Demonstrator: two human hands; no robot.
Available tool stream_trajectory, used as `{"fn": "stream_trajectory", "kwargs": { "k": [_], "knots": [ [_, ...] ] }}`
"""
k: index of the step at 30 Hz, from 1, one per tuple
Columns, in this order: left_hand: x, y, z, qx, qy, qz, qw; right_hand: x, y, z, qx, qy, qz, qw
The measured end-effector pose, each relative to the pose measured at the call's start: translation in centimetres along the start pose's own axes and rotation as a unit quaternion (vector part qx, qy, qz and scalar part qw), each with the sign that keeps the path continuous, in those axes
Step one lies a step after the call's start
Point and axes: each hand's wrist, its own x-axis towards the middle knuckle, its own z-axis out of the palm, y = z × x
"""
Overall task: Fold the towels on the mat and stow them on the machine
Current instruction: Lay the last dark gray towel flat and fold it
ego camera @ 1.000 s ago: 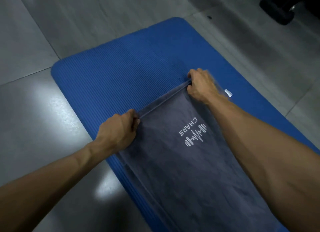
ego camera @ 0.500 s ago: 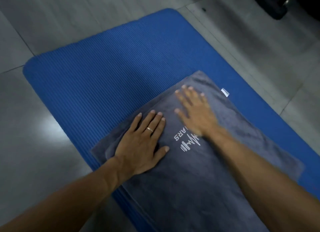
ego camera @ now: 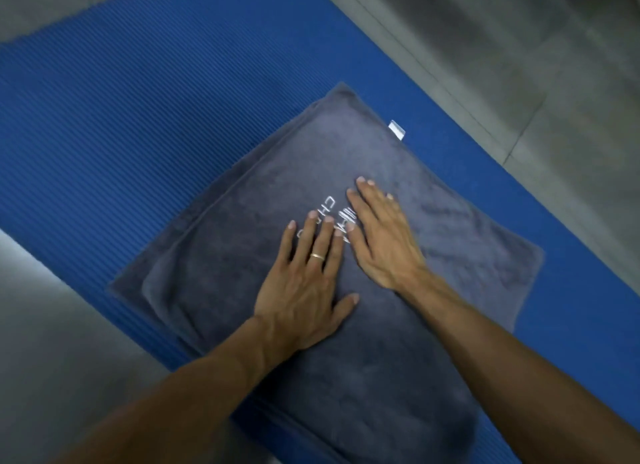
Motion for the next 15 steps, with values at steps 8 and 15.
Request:
{"fn": "stream_trajectory", "kwargs": {
  "k": [8, 15],
  "knots": [
    [0.4, 2.4, -0.2, 0.017, 0.011, -0.013, 1.0, -3.4, 12.4, -3.4, -0.085, -0.057, 0.225, 0.969],
    [1.0, 12.5, 3.2, -0.005, 0.008, 0.025, 1.0, -13.7, 11.0, -1.0, -0.082, -0.075, -0.04, 0.993]
  ]
}}
